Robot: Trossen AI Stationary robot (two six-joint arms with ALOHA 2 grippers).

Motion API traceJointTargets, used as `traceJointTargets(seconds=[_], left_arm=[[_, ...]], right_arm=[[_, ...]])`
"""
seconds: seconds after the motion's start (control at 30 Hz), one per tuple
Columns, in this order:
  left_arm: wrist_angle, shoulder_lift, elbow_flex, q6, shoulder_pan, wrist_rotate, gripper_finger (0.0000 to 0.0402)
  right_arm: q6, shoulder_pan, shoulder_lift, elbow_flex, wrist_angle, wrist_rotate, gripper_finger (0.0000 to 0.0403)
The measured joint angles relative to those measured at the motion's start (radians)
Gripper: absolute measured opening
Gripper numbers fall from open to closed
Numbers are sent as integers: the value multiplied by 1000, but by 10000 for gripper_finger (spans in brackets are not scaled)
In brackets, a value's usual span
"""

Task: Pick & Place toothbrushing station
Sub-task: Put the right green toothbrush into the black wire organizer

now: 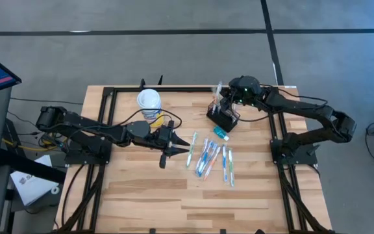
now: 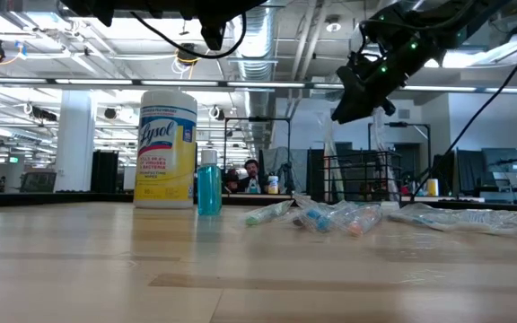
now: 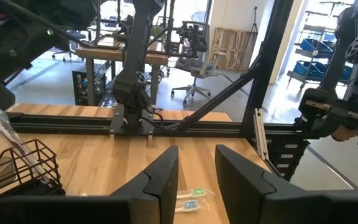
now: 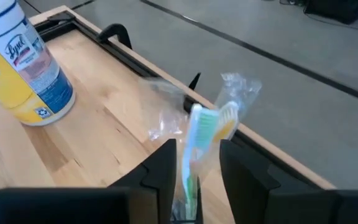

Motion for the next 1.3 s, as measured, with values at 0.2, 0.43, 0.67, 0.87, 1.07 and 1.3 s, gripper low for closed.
traceJointTargets(seconds=[0.2, 0.43, 0.67, 0.87, 1.07, 1.3], left_arm=[[-1, 0, 0, 0, 0, 0, 102], [-8, 0, 0, 0, 0, 0, 102], [-8, 0, 0, 0, 0, 0, 102], [-11, 0, 0, 0, 0, 0, 102], [-16, 0, 0, -2, 0, 0, 102], [-16, 0, 0, -2, 0, 0, 102]], right_arm=[[-8, 0, 0, 91, -151, 0, 133], [-8, 35, 0, 189, -374, -1, 134], [8, 125, 0, 293, -628, -4, 125], [93, 230, 0, 343, -810, -5, 123], [235, 353, 1, 346, -971, -6, 122], [475, 557, 4, 341, -1038, -6, 121]])
